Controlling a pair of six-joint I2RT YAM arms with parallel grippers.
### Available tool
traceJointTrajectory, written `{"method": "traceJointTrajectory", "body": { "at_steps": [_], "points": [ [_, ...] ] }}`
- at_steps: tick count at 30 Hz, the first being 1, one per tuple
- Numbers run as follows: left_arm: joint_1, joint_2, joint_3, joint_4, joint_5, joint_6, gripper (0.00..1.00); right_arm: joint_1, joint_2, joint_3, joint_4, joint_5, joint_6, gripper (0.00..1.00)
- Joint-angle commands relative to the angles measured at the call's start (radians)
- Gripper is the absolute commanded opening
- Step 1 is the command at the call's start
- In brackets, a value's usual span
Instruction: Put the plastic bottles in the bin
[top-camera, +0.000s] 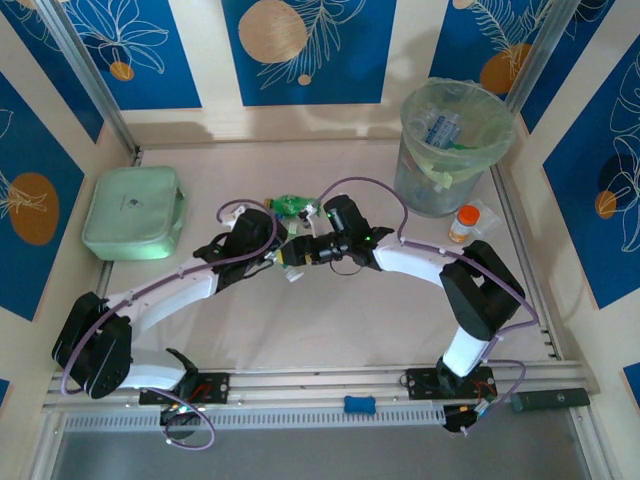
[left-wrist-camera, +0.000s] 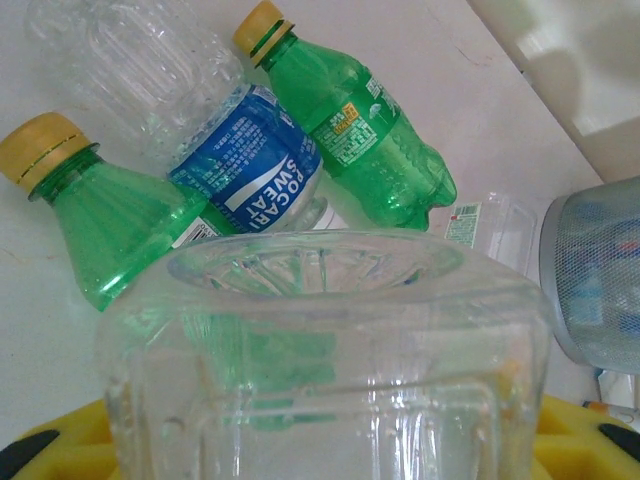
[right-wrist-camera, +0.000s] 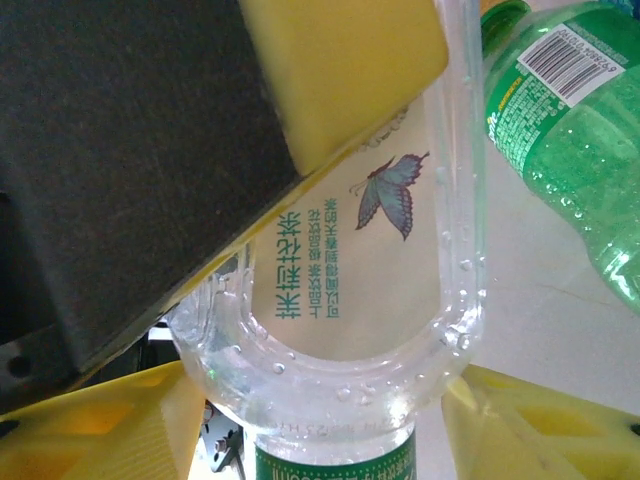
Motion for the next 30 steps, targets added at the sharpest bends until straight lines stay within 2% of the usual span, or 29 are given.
{"method": "traceJointTrajectory", "body": {
  "at_steps": [1, 4, 8, 20, 23, 26, 30],
  "points": [
    [-0.007, -0.048, -0.014, 0.045, 0.026, -0.036, 0.48, 0.011, 0.012, 0.030, -0.002, -0.032, -0.001, 0.64],
    [-0.007, -0.069, -0.033, 0.068, 0.032, -0.051, 0.48, 0.013, 0.013, 0.028, -0.002, -0.029, -0.001, 0.65],
    [-0.007, -0.090, -0.050, 0.092, 0.050, -0.069, 0.49, 0.013, 0.013, 0.026, -0.004, -0.018, 0.003, 0.73],
    [-0.011, -0.061, -0.075, 0.162, 0.170, -0.129, 0.50, 0.008, 0.014, 0.047, 0.014, -0.011, -0.003, 0.74],
    [-0.013, -0.060, -0.081, 0.175, 0.169, -0.139, 0.52, 0.008, 0.015, 0.042, 0.021, -0.009, 0.000, 0.70],
    [-0.015, -0.064, -0.085, 0.187, 0.169, -0.144, 0.55, 0.006, 0.007, 0.024, 0.045, -0.010, 0.009, 0.62],
    [-0.014, -0.059, -0.085, 0.199, 0.180, -0.149, 0.65, 0.000, -0.012, -0.008, 0.075, -0.002, 0.014, 0.55]
  ]
}}
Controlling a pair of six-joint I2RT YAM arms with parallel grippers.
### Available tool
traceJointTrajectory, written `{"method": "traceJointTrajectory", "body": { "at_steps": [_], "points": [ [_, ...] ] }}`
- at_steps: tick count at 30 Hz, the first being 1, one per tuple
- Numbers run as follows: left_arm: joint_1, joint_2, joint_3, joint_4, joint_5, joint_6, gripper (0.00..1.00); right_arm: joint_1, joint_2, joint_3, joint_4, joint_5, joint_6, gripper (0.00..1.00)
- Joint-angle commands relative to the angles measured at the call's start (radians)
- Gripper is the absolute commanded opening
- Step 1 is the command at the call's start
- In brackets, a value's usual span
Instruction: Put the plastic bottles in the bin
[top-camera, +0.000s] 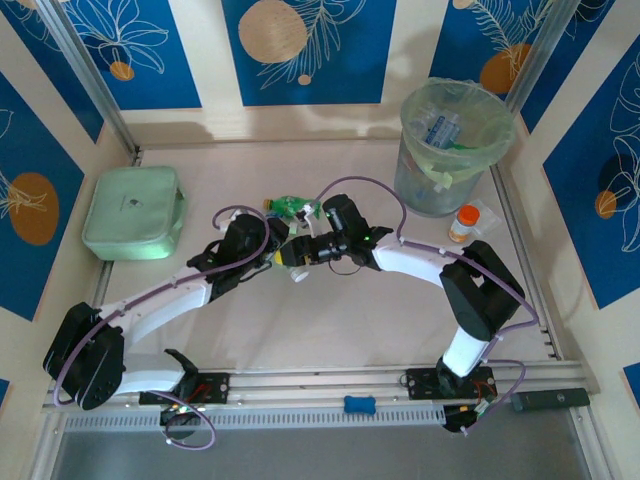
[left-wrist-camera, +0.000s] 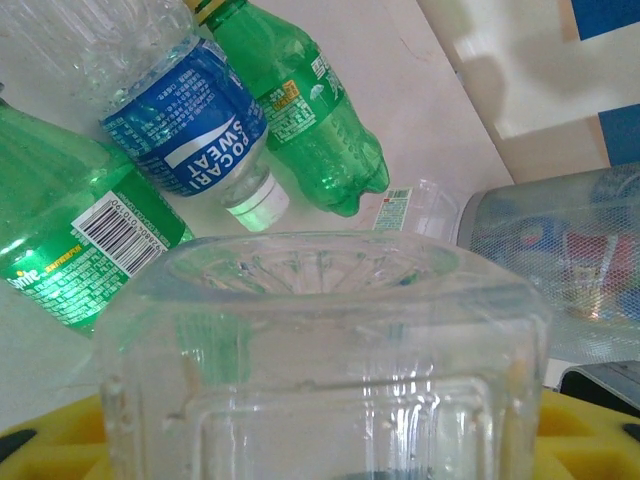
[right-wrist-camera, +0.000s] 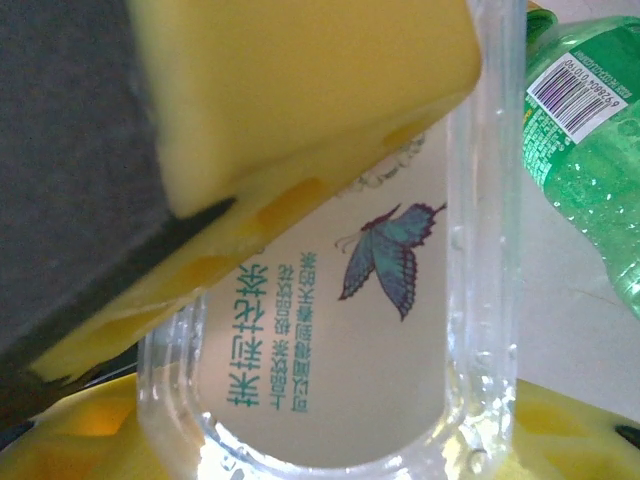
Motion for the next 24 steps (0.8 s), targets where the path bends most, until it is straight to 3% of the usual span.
{"method": "traceJointTrajectory", "body": {
  "at_steps": [1, 6, 15, 24],
  "points": [
    [-0.017, 0.008, -0.003, 0.072, 0.088, -0.029, 0.69, -0.007, -0.018, -0.021, 0.069, 0.029, 0.016, 0.55],
    [-0.016, 0.002, -0.009, 0.076, 0.084, -0.032, 0.99, -0.021, -0.035, -0.035, 0.069, 0.035, 0.011, 0.54],
    [0.021, -0.123, -0.041, -0.001, -0.029, 0.029, 1.00, -0.069, -0.076, -0.059, 0.018, 0.072, 0.000, 0.53],
    [0.115, -0.259, -0.115, -0.109, -0.085, 0.156, 0.99, -0.223, -0.226, -0.008, -0.175, 0.164, -0.092, 0.53]
  ]
}}
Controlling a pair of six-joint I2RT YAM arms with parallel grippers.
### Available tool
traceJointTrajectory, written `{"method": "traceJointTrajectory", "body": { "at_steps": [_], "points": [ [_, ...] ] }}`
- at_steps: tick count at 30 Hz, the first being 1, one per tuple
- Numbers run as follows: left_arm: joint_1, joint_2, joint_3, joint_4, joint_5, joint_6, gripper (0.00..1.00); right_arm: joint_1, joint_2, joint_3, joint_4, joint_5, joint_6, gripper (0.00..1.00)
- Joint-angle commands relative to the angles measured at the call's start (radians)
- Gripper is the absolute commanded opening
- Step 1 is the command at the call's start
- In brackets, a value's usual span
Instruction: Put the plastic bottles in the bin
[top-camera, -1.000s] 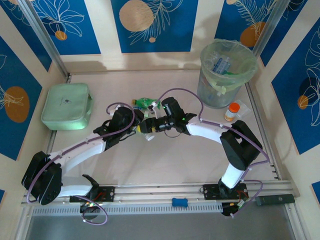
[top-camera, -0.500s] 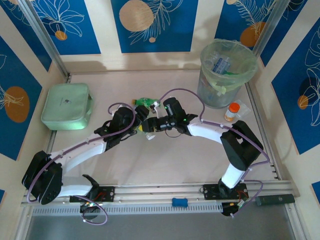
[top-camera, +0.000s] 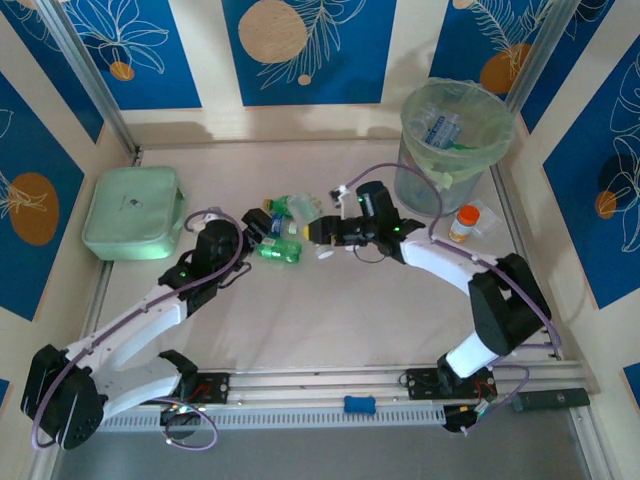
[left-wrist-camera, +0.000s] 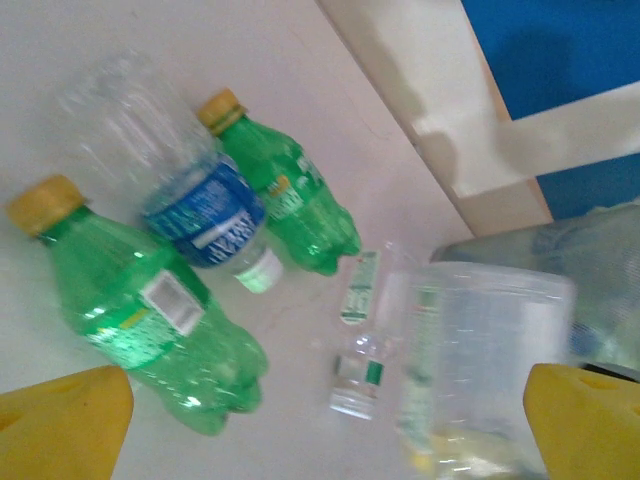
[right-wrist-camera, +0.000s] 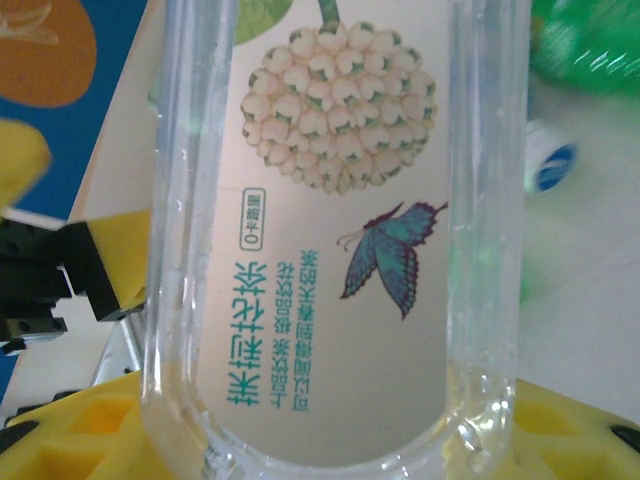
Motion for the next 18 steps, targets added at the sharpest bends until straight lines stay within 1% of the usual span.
{"method": "traceJointTrajectory", "body": {
  "at_steps": [1, 4, 7, 12, 16, 18],
  "points": [
    [0.028, -0.032, -0.044, -0.052, -0.020, 0.086, 1.00, -0.062, -0.085, 0.060, -0.126, 0.066, -0.059, 0.52],
    [0.036, -0.040, -0.080, -0.026, 0.009, 0.109, 1.00, -0.139, -0.146, 0.128, -0.211, 0.099, -0.091, 0.52],
    [0.038, -0.026, -0.100, 0.016, 0.048, 0.130, 0.99, -0.212, -0.183, 0.214, -0.279, 0.104, -0.129, 0.53],
    [0.041, 0.026, -0.065, 0.036, 0.128, 0.218, 1.00, -0.345, -0.193, 0.382, -0.401, 0.097, -0.170, 0.53],
    [0.041, 0.089, 0.005, 0.008, 0.216, 0.301, 1.00, -0.435, -0.181, 0.501, -0.492, 0.188, -0.219, 0.53],
    [0.041, 0.121, 0.028, 0.007, 0.255, 0.319, 1.00, -0.479, -0.170, 0.541, -0.517, 0.245, -0.229, 0.53]
  ]
}}
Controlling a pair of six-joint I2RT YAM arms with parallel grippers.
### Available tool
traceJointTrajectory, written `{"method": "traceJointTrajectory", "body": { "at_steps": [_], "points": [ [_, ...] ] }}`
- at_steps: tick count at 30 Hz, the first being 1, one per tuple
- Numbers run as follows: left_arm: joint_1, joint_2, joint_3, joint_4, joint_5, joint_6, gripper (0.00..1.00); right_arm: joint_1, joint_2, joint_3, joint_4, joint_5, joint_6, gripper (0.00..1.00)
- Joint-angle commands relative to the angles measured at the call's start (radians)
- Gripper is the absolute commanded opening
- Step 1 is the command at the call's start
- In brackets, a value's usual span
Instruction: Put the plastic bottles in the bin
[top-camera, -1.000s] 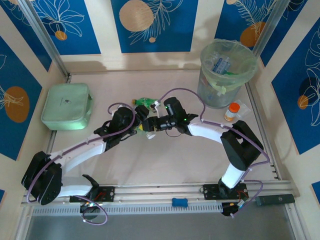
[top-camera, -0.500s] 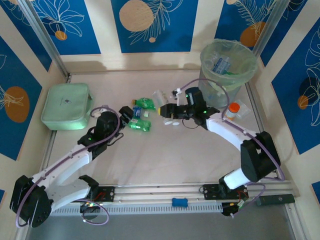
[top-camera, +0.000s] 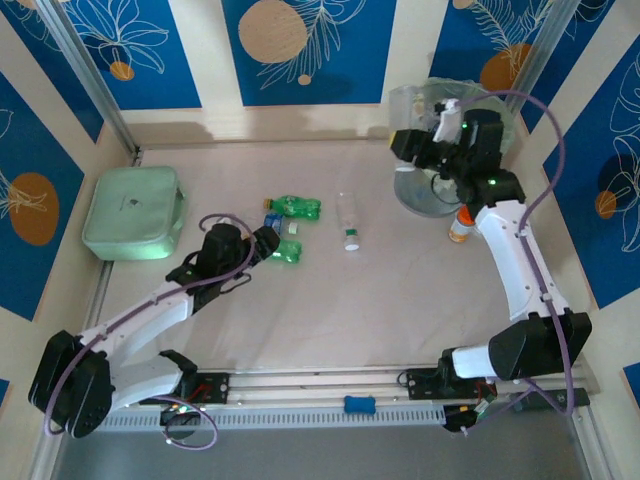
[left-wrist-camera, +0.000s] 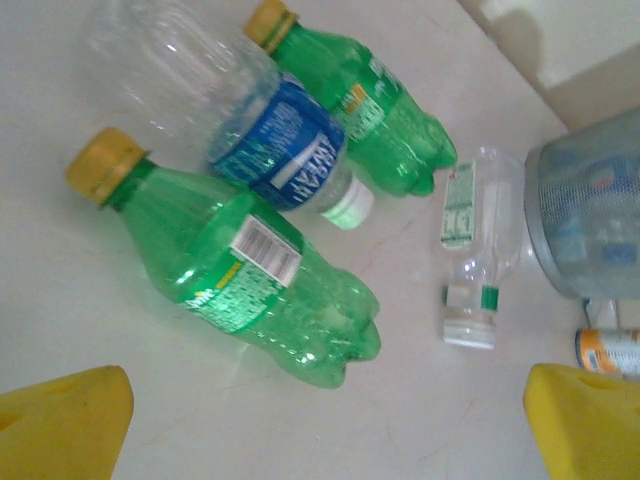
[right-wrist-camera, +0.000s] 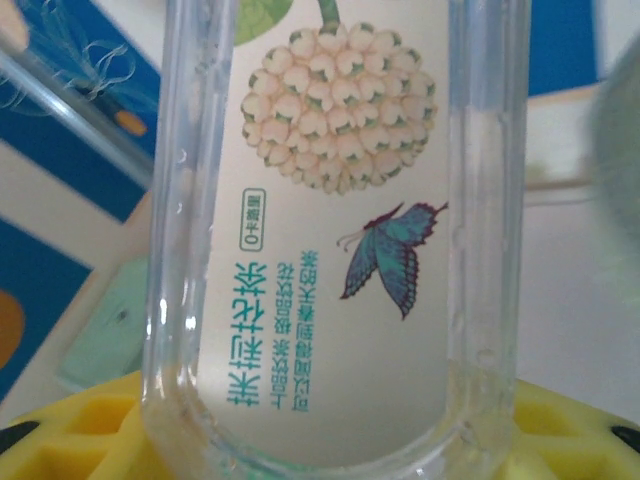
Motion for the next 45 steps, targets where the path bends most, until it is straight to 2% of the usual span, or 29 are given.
{"method": "traceJointTrajectory", "body": {
  "at_steps": [1, 7, 13, 26, 29, 31, 34, 37, 45],
  "points": [
    [0.010, 0.042, 0.066, 0.011, 0.114, 0.083, 1.00, -0.060, 0.011, 0.072, -0.106, 0.113, -0.053, 0.53],
    [0.009, 0.131, 0.082, 0.067, 0.242, 0.057, 1.00, -0.140, 0.101, 0.164, -0.135, 0.214, -0.052, 0.53],
    [0.001, 0.197, 0.092, 0.103, 0.317, 0.035, 1.00, -0.206, 0.206, 0.288, -0.202, 0.277, -0.058, 0.54],
    [-0.029, 0.278, 0.171, 0.101, 0.360, 0.037, 1.00, -0.270, 0.382, 0.438, -0.284, 0.270, -0.051, 0.58],
    [-0.033, 0.275, 0.173, 0.096, 0.351, 0.039, 0.99, -0.274, 0.419, 0.480, -0.314, 0.263, -0.059, 0.62],
    [-0.039, 0.272, 0.171, 0.092, 0.342, 0.039, 1.00, -0.276, 0.434, 0.506, -0.332, 0.260, -0.060, 0.69],
    [-0.041, 0.268, 0.164, 0.087, 0.330, 0.037, 1.00, -0.275, 0.428, 0.521, -0.337, 0.262, -0.061, 0.79],
    [-0.042, 0.264, 0.158, 0.091, 0.316, 0.032, 1.00, -0.273, 0.395, 0.516, -0.329, 0.273, -0.062, 0.86],
    [-0.042, 0.238, 0.126, 0.120, 0.246, 0.016, 1.00, -0.221, 0.194, 0.361, -0.213, 0.293, -0.079, 0.92]
  ]
}}
